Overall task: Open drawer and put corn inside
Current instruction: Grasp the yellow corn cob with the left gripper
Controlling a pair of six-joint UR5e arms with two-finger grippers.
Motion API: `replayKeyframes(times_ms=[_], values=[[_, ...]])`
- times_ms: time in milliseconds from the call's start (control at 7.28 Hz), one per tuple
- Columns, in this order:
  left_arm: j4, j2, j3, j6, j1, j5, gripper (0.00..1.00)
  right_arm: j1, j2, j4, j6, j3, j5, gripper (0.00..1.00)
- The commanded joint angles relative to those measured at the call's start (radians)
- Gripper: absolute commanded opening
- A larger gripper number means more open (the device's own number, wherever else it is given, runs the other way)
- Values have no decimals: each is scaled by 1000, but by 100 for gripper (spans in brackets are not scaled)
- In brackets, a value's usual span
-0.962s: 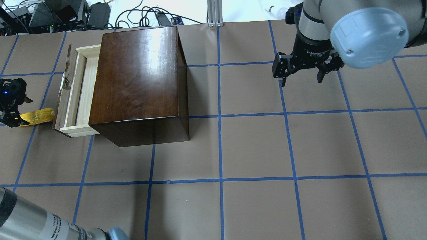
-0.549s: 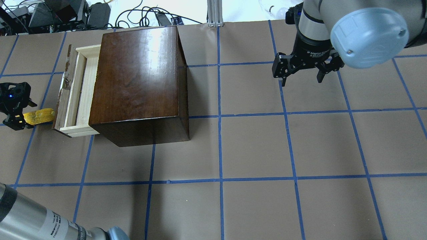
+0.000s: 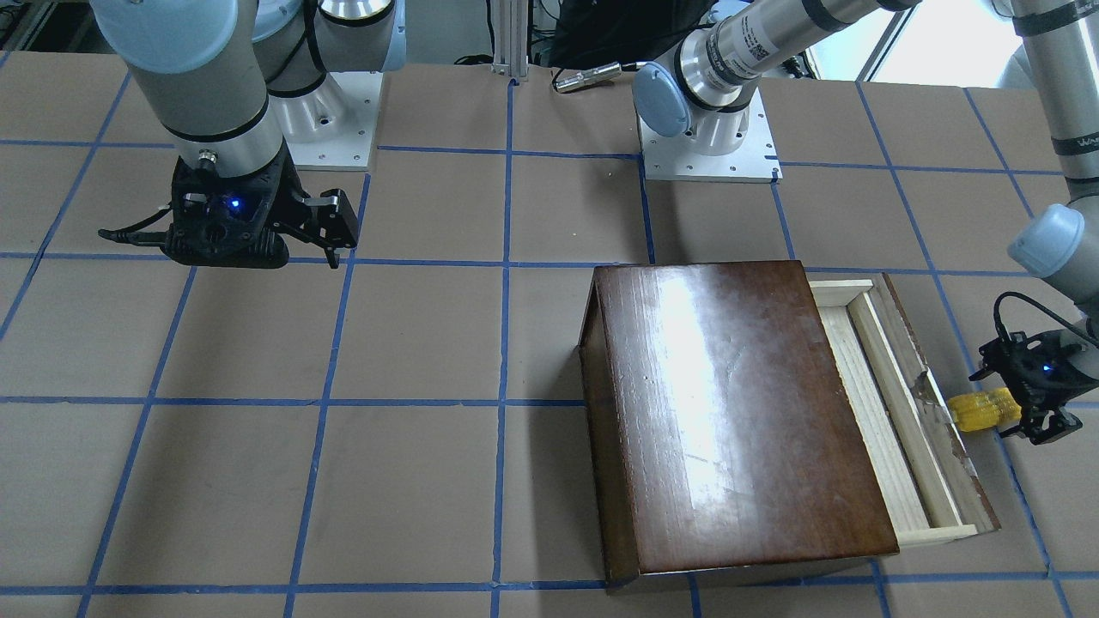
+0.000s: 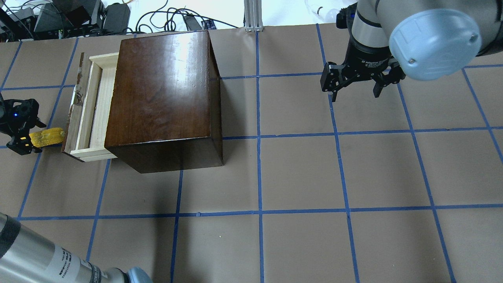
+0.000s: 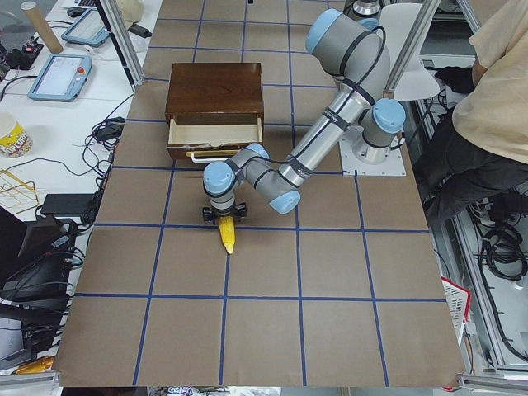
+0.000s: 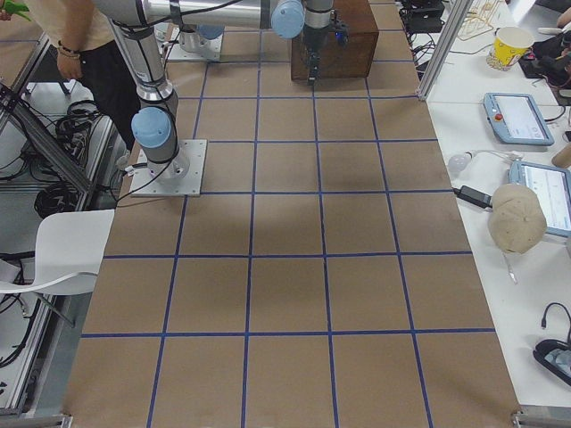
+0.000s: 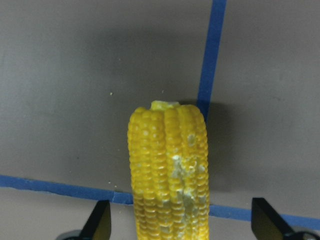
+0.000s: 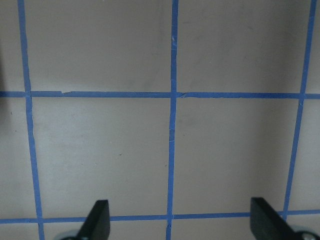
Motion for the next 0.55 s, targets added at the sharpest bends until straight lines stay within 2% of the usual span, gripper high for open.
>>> replayKeyframes(times_ms=[0, 137, 275, 412], values=[[1, -6, 8, 1, 0, 0, 57, 0, -1, 0, 0, -1, 0, 100], [5, -5, 5, -4, 2, -10, 24, 0, -1, 0, 0, 0, 0, 100], [39, -5, 5, -3, 3, -11, 0, 0, -1, 0, 0, 0, 0, 100], [36, -3, 5, -6, 8, -16, 0, 0, -1, 0, 0, 0, 0, 100]])
